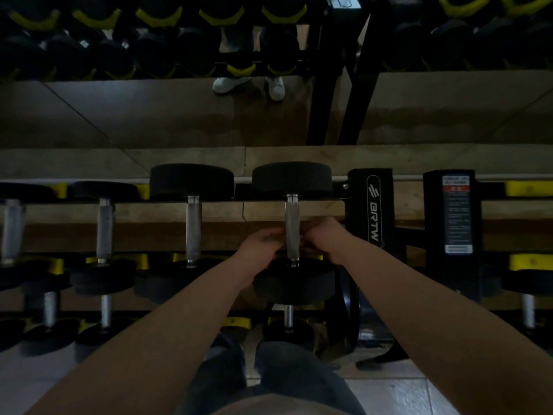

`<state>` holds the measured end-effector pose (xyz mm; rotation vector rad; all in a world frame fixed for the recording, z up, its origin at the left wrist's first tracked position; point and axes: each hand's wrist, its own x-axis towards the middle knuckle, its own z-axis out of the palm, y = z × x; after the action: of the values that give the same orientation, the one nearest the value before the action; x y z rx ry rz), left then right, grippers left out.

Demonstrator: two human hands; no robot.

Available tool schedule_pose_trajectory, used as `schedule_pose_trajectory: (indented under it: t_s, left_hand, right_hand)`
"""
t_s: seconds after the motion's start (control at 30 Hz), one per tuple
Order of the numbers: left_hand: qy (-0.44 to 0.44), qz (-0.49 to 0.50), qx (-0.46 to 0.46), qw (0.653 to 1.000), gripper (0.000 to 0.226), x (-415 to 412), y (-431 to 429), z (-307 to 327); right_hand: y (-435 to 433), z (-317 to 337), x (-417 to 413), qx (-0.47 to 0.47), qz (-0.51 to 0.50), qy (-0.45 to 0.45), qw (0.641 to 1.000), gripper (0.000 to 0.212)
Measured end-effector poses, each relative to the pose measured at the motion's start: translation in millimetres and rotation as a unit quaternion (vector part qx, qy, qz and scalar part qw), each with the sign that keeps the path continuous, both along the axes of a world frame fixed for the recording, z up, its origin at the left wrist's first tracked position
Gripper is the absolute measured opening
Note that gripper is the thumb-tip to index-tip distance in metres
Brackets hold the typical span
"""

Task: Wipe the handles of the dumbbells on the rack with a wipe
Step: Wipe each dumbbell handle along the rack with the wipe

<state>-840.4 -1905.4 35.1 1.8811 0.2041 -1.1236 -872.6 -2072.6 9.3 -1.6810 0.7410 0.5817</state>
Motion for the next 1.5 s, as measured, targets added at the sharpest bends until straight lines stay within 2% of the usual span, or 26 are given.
schedule_pose_trajectory:
  t_s: [0.1, 0.17, 0.23, 0.3, 0.37, 0.43, 0.47, 0.53, 0.67, 0.73, 0.8, 0.83, 0.9, 0.93, 0.97, 1.03, 1.13, 1.2, 1.33, 1.4, 1.47, 1.5]
  left_hand:
    - [0.006, -0.004, 0.000, 1.000, 0.039, -1.5, 2.8, 0.3]
    - [0.005, -0.004, 0.001, 1.000, 0.039, -1.9, 3.3, 1.0]
    - [0.004, -0.005, 0.008, 1.000, 0.039, -1.6, 2.3, 2.9]
    - [0.000, 0.000, 0.008, 1.000, 0.036, -0.6, 0.7, 2.4]
    - [-0.003, 0.002, 0.002, 1.000, 0.035, -1.5, -1.1, 3.9]
    - [-0.004, -0.003, 0.000, 1.000, 0.036, -2.3, -2.1, 3.8]
    - [-0.005, -0.002, 0.002, 1.000, 0.037, -2.3, -2.3, 4.5]
    - [-0.004, 0.004, 0.007, 1.000, 0.036, -1.9, -2.3, 4.4]
    - [-0.008, -0.006, 0.013, 1.000, 0.038, -2.1, -1.5, 5.2]
    - [-0.005, -0.006, 0.013, 1.000, 0.039, -2.7, -0.9, 5.4]
    - [-0.007, -0.004, 0.015, 1.000, 0.036, -2.9, -1.7, 6.6]
    - [-0.005, -0.003, 0.015, 1.000, 0.034, -2.5, -2.6, 6.6]
    - [-0.001, -0.002, 0.012, 1.000, 0.025, -2.6, -5.6, 8.1]
    - [0.000, -0.002, 0.010, 1.000, 0.020, -3.2, -7.3, 11.3]
    - [0.001, -0.002, 0.009, 1.000, 0.020, -3.4, -8.1, 12.3]
    - [0.003, 0.004, 0.011, 1.000, 0.021, -3.9, -7.1, 11.8]
    - [-0.003, 0.006, 0.012, 1.000, 0.024, -5.0, -4.9, 15.6]
    - [-0.003, 0.019, 0.012, 1.000, 0.026, -5.8, -3.7, 15.2]
    - [-0.009, 0.052, 0.014, 0.998, 0.026, -5.2, 0.2, 14.4]
    - [-0.002, 0.066, 0.012, 0.998, 0.028, 0.1, 2.0, 13.0]
    - [0.003, 0.077, 0.028, 0.997, 0.032, 8.4, 2.7, 12.3]
    - [0.009, 0.078, 0.037, 0.996, 0.034, 12.7, 3.4, 11.6]
  right_hand:
    - [-6.4, -5.4, 23.6, 0.085, -0.187, -0.014, 0.979, 0.017]
    - [-12.9, -4.5, 32.5, 0.123, -0.238, -0.031, 0.963, 0.021]
    - [-14.3, -4.1, 28.9, 0.094, -0.174, -0.040, 0.980, 0.021]
    - [-9.1, -2.8, 14.4, 0.032, -0.033, -0.013, 0.999, 0.020]
    - [-6.3, 1.1, -0.8, 0.018, 0.066, 0.006, 0.998, 0.019]
    - [-9.4, 4.4, -7.2, 0.029, 0.097, 0.021, 0.995, 0.025]
    - [-12.4, 3.1, -7.3, 0.046, 0.096, 0.031, 0.994, 0.024]
    - [-15.7, 1.1, -1.7, 0.081, 0.068, 0.029, 0.994, 0.009]
    - [-15.1, 2.2, 18.6, 0.091, -0.087, -0.054, 0.991, 0.018]
    - [-13.9, 8.2, 23.0, 0.103, -0.105, -0.088, 0.985, 0.022]
    - [-14.3, 9.0, 16.8, 0.071, -0.033, -0.062, 0.995, 0.018]
    - [-14.3, 9.4, 9.3, 0.029, 0.050, -0.030, 0.998, 0.015]
    - [-12.0, 7.0, -5.9, -0.053, 0.226, 0.021, 0.973, 0.014]
    - [-10.3, 4.1, -11.7, -0.073, 0.267, 0.026, 0.961, 0.014]
    - [-8.1, 2.0, -15.9, -0.081, 0.271, 0.027, 0.959, 0.014]
    - [-4.0, -1.8, -18.0, -0.099, 0.214, 0.010, 0.972, 0.019]
    - [-1.3, -4.7, -8.6, -0.111, 0.001, -0.046, 0.993, 0.011]
    - [-2.2, 1.3, 0.7, -0.117, -0.063, -0.075, 0.988, 0.010]
    - [3.2, 17.0, -10.3, -0.150, -0.018, -0.088, 0.985, 0.008]
    - [9.9, 23.6, -28.4, -0.148, 0.054, -0.087, 0.984, 0.002]
    - [14.6, 24.7, -38.3, -0.151, 0.138, -0.085, 0.975, 0.004]
    - [14.8, 24.0, -36.9, -0.153, 0.148, -0.083, 0.974, 0.004]
